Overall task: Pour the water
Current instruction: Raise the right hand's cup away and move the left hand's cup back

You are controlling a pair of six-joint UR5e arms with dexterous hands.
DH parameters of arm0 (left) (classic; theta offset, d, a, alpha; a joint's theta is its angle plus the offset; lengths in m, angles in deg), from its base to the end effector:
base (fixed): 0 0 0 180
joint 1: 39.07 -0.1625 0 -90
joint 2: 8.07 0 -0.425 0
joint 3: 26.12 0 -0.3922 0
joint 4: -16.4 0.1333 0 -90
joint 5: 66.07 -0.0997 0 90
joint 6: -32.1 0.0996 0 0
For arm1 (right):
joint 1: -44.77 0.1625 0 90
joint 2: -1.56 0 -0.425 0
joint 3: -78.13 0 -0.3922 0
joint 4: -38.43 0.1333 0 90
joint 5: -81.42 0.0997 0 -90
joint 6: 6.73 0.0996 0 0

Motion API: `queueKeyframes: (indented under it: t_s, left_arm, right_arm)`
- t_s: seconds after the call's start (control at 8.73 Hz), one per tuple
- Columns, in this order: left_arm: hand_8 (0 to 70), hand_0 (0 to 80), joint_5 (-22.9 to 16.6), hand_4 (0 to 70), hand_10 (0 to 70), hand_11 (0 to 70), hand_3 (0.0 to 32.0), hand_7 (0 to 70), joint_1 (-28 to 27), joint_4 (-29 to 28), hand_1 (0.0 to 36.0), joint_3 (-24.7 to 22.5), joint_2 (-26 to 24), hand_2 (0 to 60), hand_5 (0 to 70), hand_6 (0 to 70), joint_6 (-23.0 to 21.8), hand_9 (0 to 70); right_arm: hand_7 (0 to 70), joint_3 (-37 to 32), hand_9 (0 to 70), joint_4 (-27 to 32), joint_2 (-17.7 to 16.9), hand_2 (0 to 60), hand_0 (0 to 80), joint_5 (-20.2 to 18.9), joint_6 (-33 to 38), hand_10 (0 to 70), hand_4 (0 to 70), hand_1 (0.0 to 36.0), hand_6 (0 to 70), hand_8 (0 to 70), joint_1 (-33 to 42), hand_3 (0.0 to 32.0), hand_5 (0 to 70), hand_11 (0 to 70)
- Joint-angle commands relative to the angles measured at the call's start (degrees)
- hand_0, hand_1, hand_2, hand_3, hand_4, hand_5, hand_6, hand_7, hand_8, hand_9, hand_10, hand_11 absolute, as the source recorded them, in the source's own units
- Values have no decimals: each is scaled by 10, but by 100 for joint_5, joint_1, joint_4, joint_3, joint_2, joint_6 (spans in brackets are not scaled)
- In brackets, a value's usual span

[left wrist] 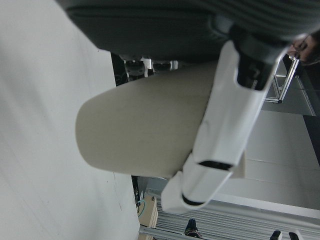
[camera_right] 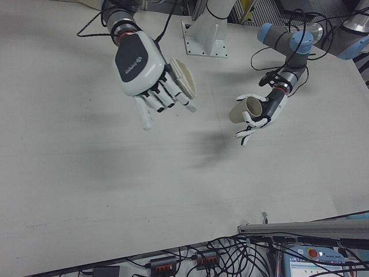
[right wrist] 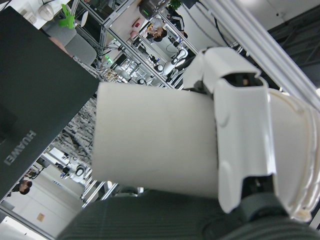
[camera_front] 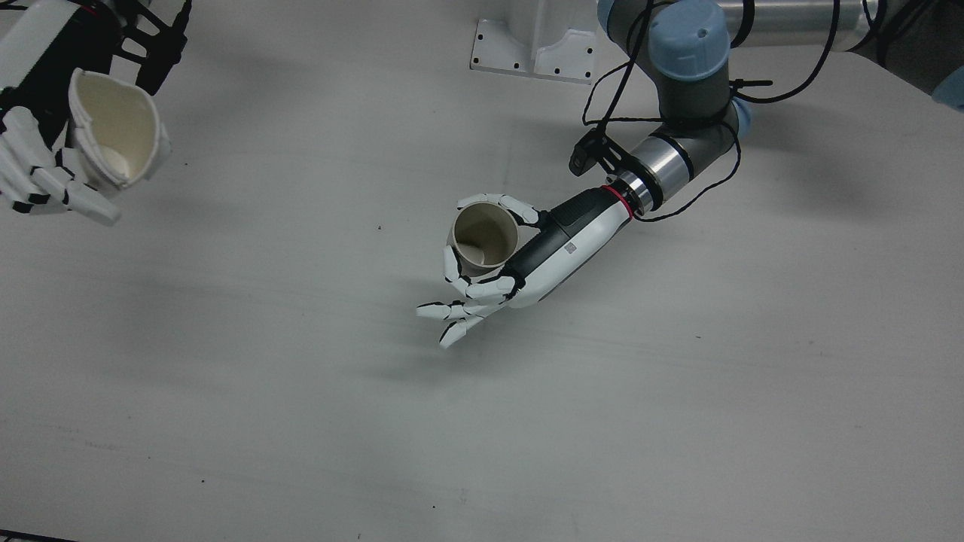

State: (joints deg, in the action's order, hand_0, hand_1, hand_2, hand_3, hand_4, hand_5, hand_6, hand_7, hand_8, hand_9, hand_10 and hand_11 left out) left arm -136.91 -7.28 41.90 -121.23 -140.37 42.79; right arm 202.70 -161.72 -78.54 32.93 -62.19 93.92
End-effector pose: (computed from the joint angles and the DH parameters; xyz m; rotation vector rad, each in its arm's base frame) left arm 0.4871 -0.4972 0.2455 -0.6824 2.1970 -1.4917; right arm -0.1514 -0.4798 0.3666 0.8213 -2.1340 1.5835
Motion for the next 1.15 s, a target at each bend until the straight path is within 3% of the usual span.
queueKeyframes:
  t_s: [0.0,0.11,0.23,0.34,0.57,0.69,0.92,1.03]
  left_arm:
    - [54,800,-9,494,75,153,0,155,387,-605,360,-420,1342,600,700,182,-189,36]
    - [54,800,-53,503,75,153,0,155,598,-807,360,-447,1712,600,700,181,-268,35]
    - [54,800,-323,508,76,153,0,152,922,-1018,360,-430,1994,600,700,178,-269,34]
    - [53,800,-482,515,75,151,0,153,1238,-1194,360,-430,2206,600,700,178,-252,34]
    - [54,800,-519,513,77,155,0,151,1635,-1441,360,-447,2523,600,700,173,-243,36]
    - [53,800,-519,514,76,154,0,149,1689,-1573,360,-439,2629,600,700,171,-225,35]
    - [51,800,-519,507,75,153,0,145,1725,-1906,360,-281,2813,600,700,166,89,33]
    - [52,800,-519,493,76,155,0,139,1707,-2360,360,146,2893,600,700,162,213,34]
  right_arm:
    - [693,-116,617,195,-935,600,800,-1814,1982,0,253,360,535,465,2362,0,232,0]
    - [688,-544,640,709,-1120,600,800,-2613,2300,0,229,360,536,482,3146,0,228,0]
    - [693,-1444,686,1933,-1392,600,800,-3161,2668,0,204,360,543,514,3589,0,224,0]
    - [687,-2845,700,3224,-1473,600,784,-3201,3307,0,199,360,545,539,3584,0,221,0]
    - [700,-5179,700,5223,-1369,600,708,-3149,3621,0,361,360,596,568,3479,0,216,0]
    - [700,-5980,700,5667,-1125,600,708,-3149,3630,0,371,360,594,573,3479,0,217,0]
    - [700,-7405,700,6196,-457,600,688,-3149,3578,0,499,360,658,608,3418,0,224,0]
    - [700,-7891,700,6469,-202,600,681,-3140,3429,0,457,360,641,607,3269,0,224,0]
